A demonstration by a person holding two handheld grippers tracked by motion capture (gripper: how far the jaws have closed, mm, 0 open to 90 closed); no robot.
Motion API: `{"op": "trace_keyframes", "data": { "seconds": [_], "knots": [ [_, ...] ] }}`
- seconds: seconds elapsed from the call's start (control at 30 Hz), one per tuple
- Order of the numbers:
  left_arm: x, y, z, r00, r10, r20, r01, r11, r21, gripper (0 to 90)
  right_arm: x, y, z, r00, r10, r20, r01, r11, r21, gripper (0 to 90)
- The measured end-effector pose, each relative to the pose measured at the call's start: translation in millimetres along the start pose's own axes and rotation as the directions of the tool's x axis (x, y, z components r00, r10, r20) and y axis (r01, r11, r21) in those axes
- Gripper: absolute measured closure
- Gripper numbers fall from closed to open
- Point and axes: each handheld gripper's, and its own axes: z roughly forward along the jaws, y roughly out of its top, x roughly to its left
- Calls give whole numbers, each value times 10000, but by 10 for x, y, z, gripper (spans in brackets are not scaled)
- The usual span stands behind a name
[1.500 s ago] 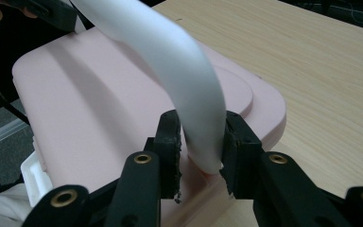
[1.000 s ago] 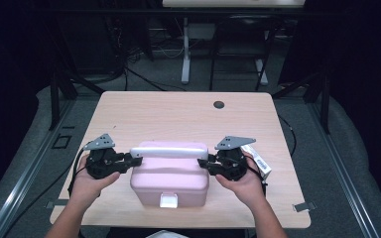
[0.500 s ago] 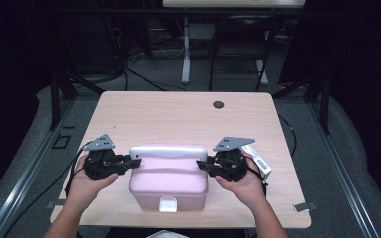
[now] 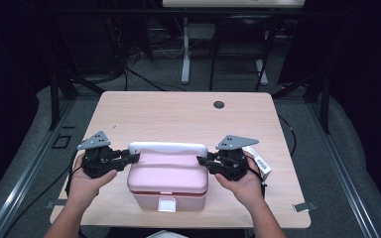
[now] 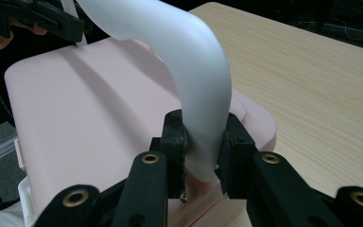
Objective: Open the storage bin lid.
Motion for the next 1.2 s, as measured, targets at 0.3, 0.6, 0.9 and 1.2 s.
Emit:
{"op": "trace_keyframes", "data": {
  "seconds": [0.3,0.6,0.9,1.2],
  "knots": [
    [-16,20,-157,9999,77,-149,-80,9997,-226,716,-19,26,-8,9999,140,-9,-140,9998,-154,744],
    [2,-39,-216,9994,44,-330,-44,10000,9,857,-83,100,-20,9990,411,-186,-418,9983,-396,744],
    [3,-132,-184,9995,-42,-327,57,9989,465,895,-147,151,-18,9973,634,-380,-657,9959,-628,743],
    [37,-210,-148,9991,-226,-350,254,9964,811,896,-186,189,-12,9959,788,-438,-819,9940,-727,742]
  ]
}}
